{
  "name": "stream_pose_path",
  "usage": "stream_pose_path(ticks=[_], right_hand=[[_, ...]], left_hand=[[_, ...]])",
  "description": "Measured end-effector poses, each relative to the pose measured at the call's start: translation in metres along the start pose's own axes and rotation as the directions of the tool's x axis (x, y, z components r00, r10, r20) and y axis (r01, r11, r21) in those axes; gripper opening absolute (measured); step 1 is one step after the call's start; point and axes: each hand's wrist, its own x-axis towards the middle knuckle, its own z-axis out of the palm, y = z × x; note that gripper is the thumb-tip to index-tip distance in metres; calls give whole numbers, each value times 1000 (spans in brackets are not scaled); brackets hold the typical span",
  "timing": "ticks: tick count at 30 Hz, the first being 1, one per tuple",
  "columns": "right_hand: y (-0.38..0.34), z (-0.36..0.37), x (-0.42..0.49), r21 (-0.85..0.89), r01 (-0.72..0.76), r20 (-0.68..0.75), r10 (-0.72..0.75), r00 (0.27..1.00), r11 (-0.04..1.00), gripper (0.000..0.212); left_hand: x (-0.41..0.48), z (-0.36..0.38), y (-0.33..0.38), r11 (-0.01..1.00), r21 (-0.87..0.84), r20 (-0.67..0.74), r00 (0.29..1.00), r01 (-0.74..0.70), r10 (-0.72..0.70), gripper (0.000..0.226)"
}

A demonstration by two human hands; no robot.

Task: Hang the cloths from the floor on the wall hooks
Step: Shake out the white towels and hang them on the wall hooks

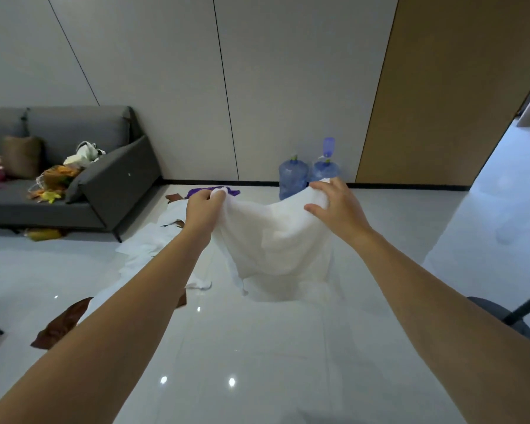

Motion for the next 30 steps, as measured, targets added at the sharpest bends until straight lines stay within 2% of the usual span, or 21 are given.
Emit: stream_pose_path(ticks=[6, 12, 19, 24, 26, 30], right_hand=[[31, 25, 89, -25, 38, 37, -37, 999, 999, 53], [44, 69, 191, -52, 42, 53, -39, 998, 998, 53], [48, 108, 315, -57, 5, 28, -4, 1000, 998, 55], [58, 139, 386, -83, 38, 37, -35, 999, 996, 53], [65, 153, 411, -123, 61, 63, -54, 997, 991, 52], [86, 184, 471, -91, 72, 87, -64, 994, 993, 52]], left_hand=[[80, 37, -3, 999, 24, 6, 1000, -26, 26, 22], [194, 60, -22, 998, 42, 5, 999, -40, 40, 34], [337, 78, -22, 997, 63, 84, 995, -53, 47, 36], [413, 94, -23, 1000, 10, 37, 999, -17, 17, 28], [438, 99, -25, 999, -30, 33, 999, -25, 26, 37], [489, 110, -30, 1000, -4, 26, 1000, -4, 4, 31]])
